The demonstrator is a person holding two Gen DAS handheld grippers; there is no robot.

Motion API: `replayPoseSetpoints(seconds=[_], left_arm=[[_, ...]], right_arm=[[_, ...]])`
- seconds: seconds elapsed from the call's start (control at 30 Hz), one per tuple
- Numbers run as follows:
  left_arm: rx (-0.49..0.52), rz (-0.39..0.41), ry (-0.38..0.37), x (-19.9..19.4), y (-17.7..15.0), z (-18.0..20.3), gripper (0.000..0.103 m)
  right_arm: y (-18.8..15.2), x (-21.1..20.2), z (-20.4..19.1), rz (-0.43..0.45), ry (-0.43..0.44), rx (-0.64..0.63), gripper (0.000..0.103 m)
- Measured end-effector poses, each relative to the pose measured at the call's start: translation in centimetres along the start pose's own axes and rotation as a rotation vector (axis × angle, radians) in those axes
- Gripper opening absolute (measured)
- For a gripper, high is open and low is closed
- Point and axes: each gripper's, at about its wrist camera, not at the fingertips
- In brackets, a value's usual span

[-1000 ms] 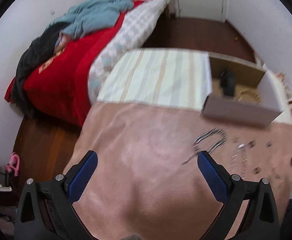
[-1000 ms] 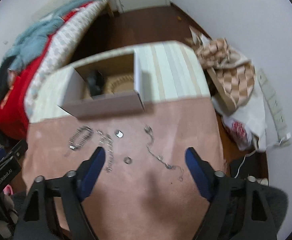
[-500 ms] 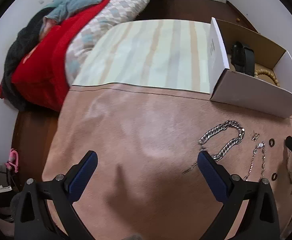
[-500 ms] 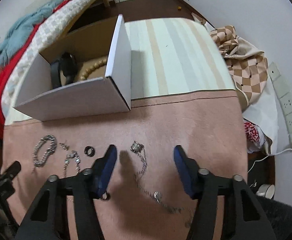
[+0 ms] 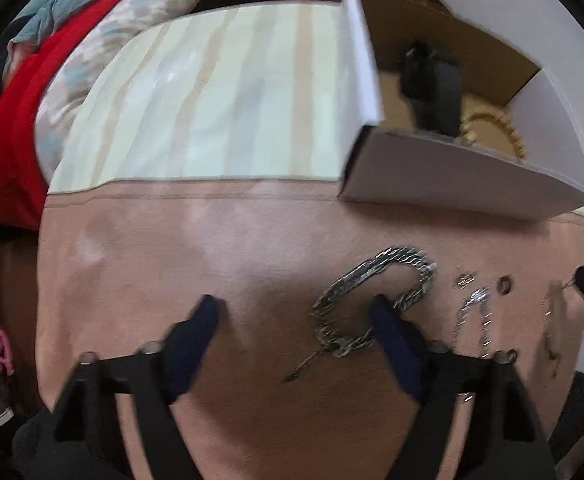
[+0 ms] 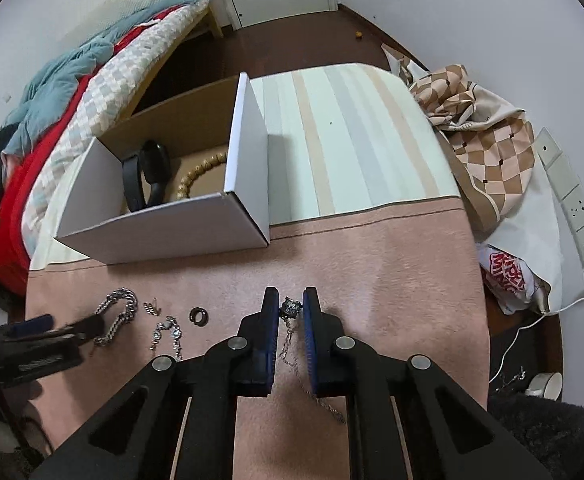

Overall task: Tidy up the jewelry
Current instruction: 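Grasp the thick silver chain with the left tool while the right tool grasps the thin pendant chain, then carry both chains into the white box and open both tools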

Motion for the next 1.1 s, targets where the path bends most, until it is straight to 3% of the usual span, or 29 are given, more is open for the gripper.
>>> replayPoseSetpoints(seconds=[0.07, 0.13, 0.33, 0.67, 0.87, 1.1], left_arm=[[0.024, 0.026, -0.014, -0.6, -0.1, 0.6, 0.023], [0.046, 0.027, -0.019, -0.8, -0.2, 1.3, 0.006], [0.006, 0.039, -0.065, -2.3, -1.1, 0.7, 0.006], [0.003, 0.135, -0.164, -10.6, -2.0, 0.0, 0.006], [0.019, 0.225, -0.234, -16.4, 0.0, 1.0, 0.006], [0.037, 0.329, -0.294, -20.9, 5.0, 1.1, 0.005]], right_arm=[[0.0, -0.3, 0.0, 0.000, 0.003, 0.008, 0.012], [0.0, -0.5, 0.0, -0.001, 0.007, 0.011, 0.013], [0.2, -2.2, 0.0, 0.009, 0.052, 0.036, 0.012], [2.0, -7.4, -1.1, 0.060, 0.165, 0.040, 0.012], [4.8, -11.7, -2.2, 0.108, 0.238, 0.014, 0.012], [10.3, -16.9, -4.4, 0.206, 0.284, -0.061, 0.012]])
Point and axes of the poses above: each gripper's, at about its wrist camera, not at the fingertips, and x roughly the way its jaws point, z to its right, y to its top
